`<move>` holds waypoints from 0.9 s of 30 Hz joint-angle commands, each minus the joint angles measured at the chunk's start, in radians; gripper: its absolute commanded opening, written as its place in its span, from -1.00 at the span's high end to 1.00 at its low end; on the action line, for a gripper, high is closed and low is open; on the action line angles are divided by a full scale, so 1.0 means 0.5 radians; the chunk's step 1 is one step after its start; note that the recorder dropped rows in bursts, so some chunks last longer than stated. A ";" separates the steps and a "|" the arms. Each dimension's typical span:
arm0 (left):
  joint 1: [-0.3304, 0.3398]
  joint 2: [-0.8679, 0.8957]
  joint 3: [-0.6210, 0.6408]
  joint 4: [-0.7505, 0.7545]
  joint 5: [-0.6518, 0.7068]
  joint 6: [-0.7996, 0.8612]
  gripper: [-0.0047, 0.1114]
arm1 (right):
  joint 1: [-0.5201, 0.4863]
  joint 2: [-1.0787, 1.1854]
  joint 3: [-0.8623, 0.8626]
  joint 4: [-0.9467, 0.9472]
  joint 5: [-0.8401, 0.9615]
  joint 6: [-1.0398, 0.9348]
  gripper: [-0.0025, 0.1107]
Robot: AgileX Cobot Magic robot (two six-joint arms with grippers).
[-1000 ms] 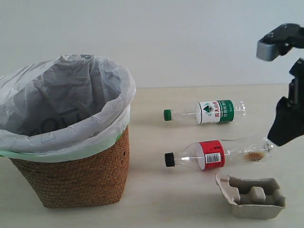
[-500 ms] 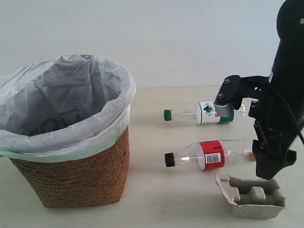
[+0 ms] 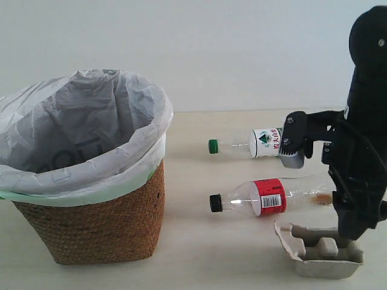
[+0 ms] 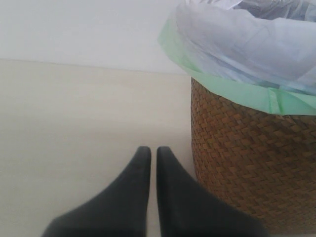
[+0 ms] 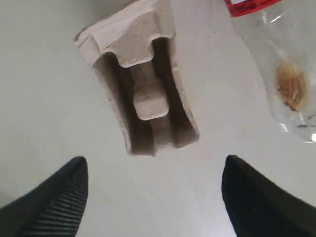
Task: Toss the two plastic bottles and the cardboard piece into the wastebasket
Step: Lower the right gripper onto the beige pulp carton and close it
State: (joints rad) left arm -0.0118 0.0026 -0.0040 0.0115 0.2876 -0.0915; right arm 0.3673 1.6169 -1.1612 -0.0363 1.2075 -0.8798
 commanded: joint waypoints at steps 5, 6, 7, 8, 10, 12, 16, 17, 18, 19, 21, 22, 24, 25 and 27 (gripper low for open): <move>0.004 -0.005 0.008 0.010 -0.008 -0.011 0.85 | 0.002 -0.001 0.254 0.104 -0.394 0.083 -0.31; 0.004 -0.005 0.008 0.010 -0.008 -0.011 0.85 | 0.002 -0.001 0.271 0.104 -0.399 0.083 -0.31; 0.004 -0.005 0.008 0.010 -0.008 -0.011 0.85 | 0.002 -0.001 0.294 0.104 -0.426 0.083 -0.31; 0.004 -0.005 0.008 0.010 -0.008 -0.011 0.85 | 0.002 -0.001 0.314 0.104 -0.450 0.083 -0.31; 0.004 -0.005 0.008 0.010 -0.008 -0.011 0.85 | 0.002 -0.001 0.371 0.113 -0.523 0.086 -0.31; 0.004 -0.005 0.008 0.010 -0.008 -0.011 0.85 | 0.002 -0.001 0.418 0.113 -0.593 0.086 -0.31; 0.004 -0.005 0.008 0.010 -0.008 -0.011 0.85 | 0.002 -0.001 0.451 0.113 -0.697 0.082 -0.31; 0.004 -0.005 0.008 0.010 -0.008 -0.011 0.85 | 0.002 -0.001 0.451 0.113 -0.724 0.078 -0.31; 0.004 -0.005 0.008 0.010 -0.008 -0.011 0.85 | 0.002 -0.001 0.451 0.113 -0.743 0.078 -0.31; 0.004 -0.005 0.008 0.010 -0.008 -0.011 0.85 | 0.002 0.001 0.451 0.113 -0.751 0.078 -0.31; 0.004 -0.005 0.008 0.010 -0.008 -0.011 0.85 | 0.002 0.014 0.451 0.113 -0.751 0.078 -0.31; 0.004 -0.005 0.008 0.010 -0.008 -0.011 0.85 | 0.002 0.025 0.451 0.113 -0.751 0.082 -0.31; 0.004 -0.005 0.008 0.010 -0.008 -0.011 0.85 | 0.002 0.060 0.451 0.113 -0.751 0.087 -0.31; 0.004 -0.005 0.008 0.010 -0.008 -0.011 0.85 | 0.002 0.081 0.451 0.113 -0.756 0.087 -0.31; 0.004 -0.005 0.008 0.010 -0.008 -0.011 0.85 | 0.002 0.144 0.451 0.113 -0.802 0.087 -0.31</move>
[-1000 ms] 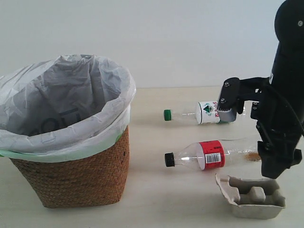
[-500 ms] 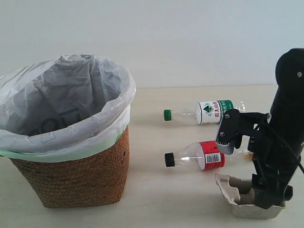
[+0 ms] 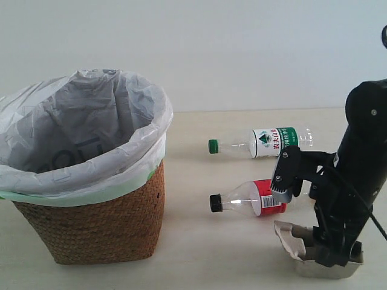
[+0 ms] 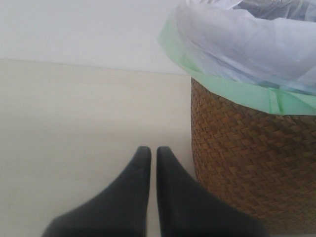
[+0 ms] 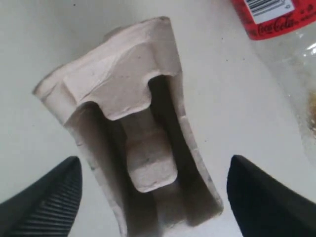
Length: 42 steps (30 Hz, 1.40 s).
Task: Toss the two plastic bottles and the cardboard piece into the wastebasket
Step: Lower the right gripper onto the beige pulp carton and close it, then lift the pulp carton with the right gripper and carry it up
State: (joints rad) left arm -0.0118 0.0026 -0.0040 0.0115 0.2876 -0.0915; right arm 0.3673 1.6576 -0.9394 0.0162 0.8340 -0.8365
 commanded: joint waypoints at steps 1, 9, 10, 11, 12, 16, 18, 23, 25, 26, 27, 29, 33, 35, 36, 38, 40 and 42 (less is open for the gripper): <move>0.004 -0.005 0.008 0.010 -0.008 -0.011 0.85 | 0.002 0.082 0.007 0.008 -0.082 0.000 -0.31; 0.004 -0.005 0.008 0.010 -0.008 -0.011 0.85 | 0.002 0.219 0.007 0.008 -0.120 0.042 -0.31; 0.004 -0.005 0.008 0.010 -0.008 -0.011 0.85 | 0.002 0.237 0.007 0.041 -0.120 0.047 -0.31; 0.004 -0.005 0.008 0.010 -0.008 -0.011 0.85 | 0.002 0.243 0.007 0.067 -0.128 0.047 -0.31; 0.004 -0.005 0.008 0.010 -0.008 -0.011 0.85 | 0.002 0.256 0.007 0.198 -0.138 0.052 -0.31; 0.004 -0.005 0.008 0.010 -0.008 -0.011 0.85 | 0.002 0.265 0.007 0.248 -0.121 0.047 -0.31; 0.004 -0.005 0.008 0.010 -0.008 -0.011 0.85 | 0.002 0.265 0.007 0.244 -0.116 0.039 -0.31; 0.004 -0.005 0.008 0.010 -0.008 -0.011 0.85 | 0.002 0.265 0.007 0.159 -0.104 0.039 -0.31; 0.004 -0.005 0.008 0.010 -0.008 -0.011 0.85 | 0.002 0.265 0.007 0.154 -0.106 0.039 -0.31; 0.004 -0.005 0.008 0.010 -0.008 -0.011 0.85 | 0.002 0.265 0.007 0.148 -0.106 0.035 -0.31; 0.004 -0.005 0.008 0.010 -0.008 -0.011 0.85 | 0.002 0.270 0.007 0.149 -0.106 0.035 -0.31; 0.004 -0.005 0.008 0.010 -0.008 -0.011 0.85 | 0.002 0.302 0.007 0.144 -0.102 0.035 -0.31; 0.004 -0.005 0.008 0.010 -0.008 -0.011 0.85 | 0.002 0.411 0.007 0.171 -0.104 0.035 -0.31; 0.004 -0.005 0.008 0.010 -0.008 -0.011 0.85 | 0.002 0.416 0.007 0.165 -0.132 0.035 -0.31; 0.004 -0.005 0.008 0.010 -0.008 -0.011 0.85 | 0.002 0.413 0.007 0.164 -0.128 0.035 -0.31; 0.004 -0.005 0.008 0.010 -0.008 -0.011 0.85 | 0.002 0.391 -0.003 0.164 -0.103 0.035 -0.31; 0.004 -0.005 0.008 0.010 -0.008 -0.011 0.85 | 0.002 0.366 -0.005 0.164 -0.104 0.039 -0.31; 0.004 -0.005 0.008 0.010 -0.008 -0.011 0.85 | 0.002 0.332 -0.005 0.164 -0.112 0.039 -0.30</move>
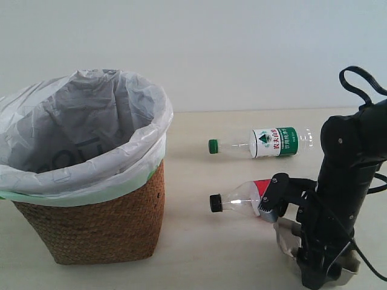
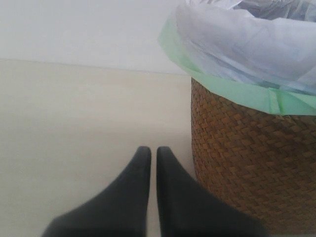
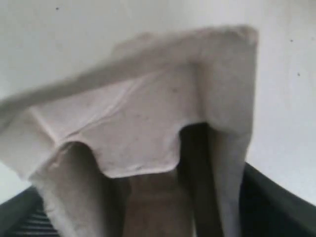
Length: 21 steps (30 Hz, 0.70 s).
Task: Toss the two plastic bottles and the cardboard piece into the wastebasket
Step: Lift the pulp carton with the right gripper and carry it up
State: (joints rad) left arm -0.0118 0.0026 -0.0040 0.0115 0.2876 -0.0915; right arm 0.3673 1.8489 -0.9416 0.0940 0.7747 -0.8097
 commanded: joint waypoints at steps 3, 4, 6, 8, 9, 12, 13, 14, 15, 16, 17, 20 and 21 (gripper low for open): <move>0.004 -0.005 0.008 0.010 -0.008 -0.011 0.85 | 0.002 -0.080 0.000 0.009 0.007 -0.015 -0.25; 0.004 -0.005 0.008 0.010 -0.008 -0.011 0.85 | 0.002 -0.086 0.000 0.009 0.007 -0.013 -0.19; 0.004 -0.005 0.008 0.010 -0.008 -0.011 0.85 | 0.002 -0.091 0.000 0.009 0.016 -0.007 0.06; 0.004 -0.005 0.008 0.010 -0.008 -0.011 0.85 | 0.002 -0.091 0.000 0.009 0.035 0.016 0.23; 0.004 -0.005 0.008 0.010 -0.008 -0.011 0.85 | 0.002 -0.091 0.000 0.009 0.035 0.035 0.24; 0.004 -0.005 0.008 0.010 -0.008 -0.011 0.85 | 0.002 -0.091 0.000 0.009 0.035 0.037 0.16; 0.004 -0.005 0.008 0.010 -0.008 -0.011 0.85 | 0.002 -0.091 0.000 0.009 0.035 0.048 0.17; 0.004 -0.005 0.008 0.010 -0.008 -0.011 0.85 | 0.002 -0.091 0.000 0.009 0.035 0.053 0.17; 0.004 -0.005 0.008 0.010 -0.008 -0.011 0.85 | 0.002 -0.091 0.000 0.009 0.035 0.070 0.17; 0.004 -0.005 0.008 0.010 -0.008 -0.011 0.85 | 0.002 -0.091 0.000 0.009 0.035 0.090 0.17; 0.004 -0.005 0.008 0.010 -0.008 -0.011 0.85 | 0.002 -0.091 0.000 0.009 0.035 0.107 0.17; 0.004 -0.005 0.008 0.010 -0.008 -0.011 0.85 | 0.002 -0.095 0.000 0.009 0.032 0.181 0.17; 0.004 -0.005 0.008 0.010 -0.008 -0.011 0.85 | 0.002 -0.100 0.000 0.009 0.032 0.235 0.17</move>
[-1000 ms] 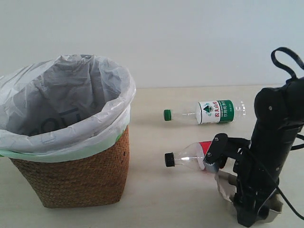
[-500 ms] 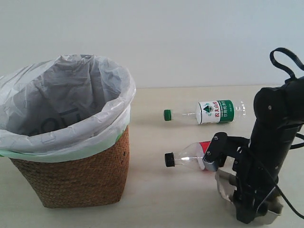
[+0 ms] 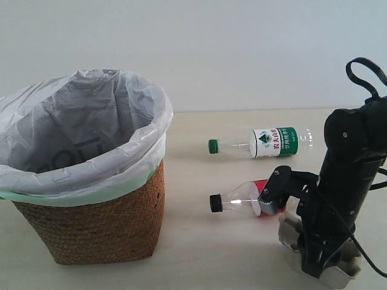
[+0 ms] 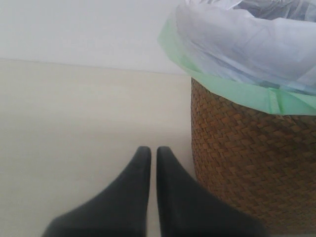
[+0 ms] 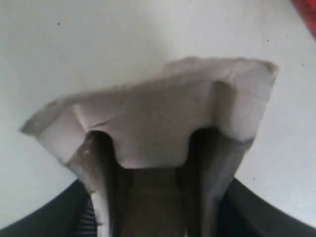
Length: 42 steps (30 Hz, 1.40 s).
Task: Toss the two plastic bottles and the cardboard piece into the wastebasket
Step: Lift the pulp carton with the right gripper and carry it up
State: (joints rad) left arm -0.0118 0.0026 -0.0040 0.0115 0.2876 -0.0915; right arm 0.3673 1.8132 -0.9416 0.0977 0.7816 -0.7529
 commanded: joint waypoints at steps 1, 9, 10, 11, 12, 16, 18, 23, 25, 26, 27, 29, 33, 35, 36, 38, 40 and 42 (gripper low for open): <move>0.004 -0.005 0.008 0.010 -0.008 -0.011 0.85 | 0.002 -0.033 0.000 0.011 0.018 0.158 0.17; 0.004 -0.005 0.008 0.010 -0.008 -0.011 0.85 | 0.002 -0.252 -0.068 0.151 0.032 0.341 0.17; 0.004 -0.005 0.008 0.010 -0.008 -0.011 0.85 | 0.002 -0.291 -0.077 0.193 0.049 0.352 0.17; 0.004 -0.005 0.008 0.010 -0.008 -0.011 0.85 | 0.002 -0.335 -0.080 0.228 0.057 0.361 0.17; 0.004 -0.005 0.008 0.010 -0.008 -0.011 0.85 | 0.002 -0.382 -0.080 0.302 0.057 0.373 0.17; 0.004 -0.005 0.008 0.010 -0.008 -0.011 0.85 | 0.002 -0.566 -0.080 0.447 0.040 0.486 0.17; 0.004 -0.005 0.008 0.010 -0.008 -0.011 0.85 | 0.002 -0.667 -0.080 0.489 -0.005 0.563 0.17; 0.004 -0.005 0.008 0.010 -0.008 -0.011 0.85 | 0.002 -0.883 -0.080 0.627 -0.162 0.825 0.17; 0.004 -0.005 0.008 0.010 -0.008 -0.011 0.85 | 0.002 -0.966 -0.080 0.663 -0.296 0.934 0.17; 0.004 -0.005 0.008 0.010 -0.008 -0.011 0.85 | 0.002 -1.004 -0.080 0.683 -0.364 0.969 0.17; 0.004 -0.005 0.008 0.010 -0.008 -0.011 0.85 | 0.002 -1.039 -0.080 0.705 -0.432 1.018 0.17; 0.004 -0.005 0.008 0.010 -0.008 -0.011 0.85 | 0.002 -1.093 -0.080 0.765 -0.530 1.029 0.17; 0.004 -0.005 0.008 0.010 -0.008 -0.011 0.85 | 0.002 -1.137 -0.080 0.750 -0.575 1.020 0.17; 0.004 -0.005 0.008 0.010 -0.008 -0.011 0.85 | 0.002 -1.137 -0.080 0.659 -0.571 1.043 0.17; 0.004 -0.005 0.008 0.010 -0.008 -0.011 0.85 | 0.002 -1.137 -0.080 0.593 -0.571 1.085 0.17; 0.004 -0.005 0.008 0.010 -0.008 -0.011 0.85 | 0.002 -1.137 -0.080 0.366 -0.571 1.246 0.17; 0.004 -0.005 0.008 0.010 -0.008 -0.011 0.85 | 0.002 -1.137 -0.080 0.014 -0.564 1.506 0.17; 0.004 -0.005 0.008 0.010 -0.008 -0.011 0.85 | 0.002 -1.137 -0.080 -0.420 -0.506 1.855 0.17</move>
State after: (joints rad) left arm -0.0118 0.0026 -0.0040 0.0115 0.2876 -0.0915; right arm 0.3673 1.2519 -0.9761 0.1519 0.5082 -0.0183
